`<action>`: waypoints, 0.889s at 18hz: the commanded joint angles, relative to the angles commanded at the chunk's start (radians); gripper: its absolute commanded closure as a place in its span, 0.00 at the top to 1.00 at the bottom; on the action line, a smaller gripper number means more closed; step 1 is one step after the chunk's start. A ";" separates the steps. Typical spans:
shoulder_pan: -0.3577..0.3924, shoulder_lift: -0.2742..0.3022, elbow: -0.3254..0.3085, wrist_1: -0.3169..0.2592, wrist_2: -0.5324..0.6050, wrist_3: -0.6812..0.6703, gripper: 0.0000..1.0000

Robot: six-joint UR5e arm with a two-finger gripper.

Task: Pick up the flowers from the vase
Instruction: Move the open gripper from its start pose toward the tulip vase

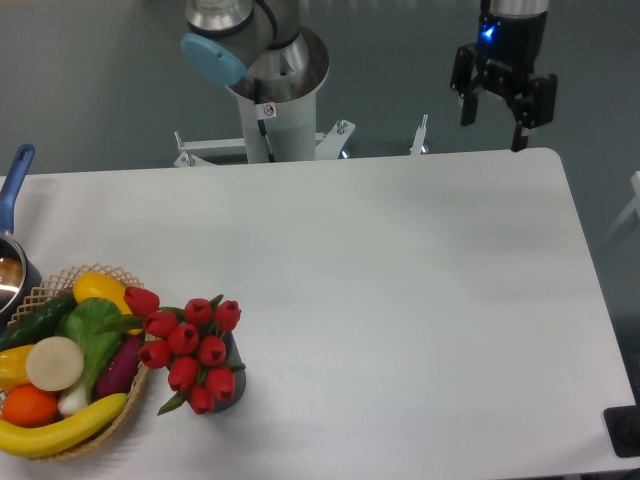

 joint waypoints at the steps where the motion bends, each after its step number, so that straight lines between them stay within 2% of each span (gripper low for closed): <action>1: 0.000 0.002 -0.005 0.002 0.002 0.005 1.00; 6: -0.002 0.003 -0.009 -0.003 -0.014 0.000 1.00; 9: -0.009 0.003 -0.035 -0.002 -0.044 -0.014 1.00; 16: -0.043 0.006 -0.058 -0.002 -0.067 -0.173 1.00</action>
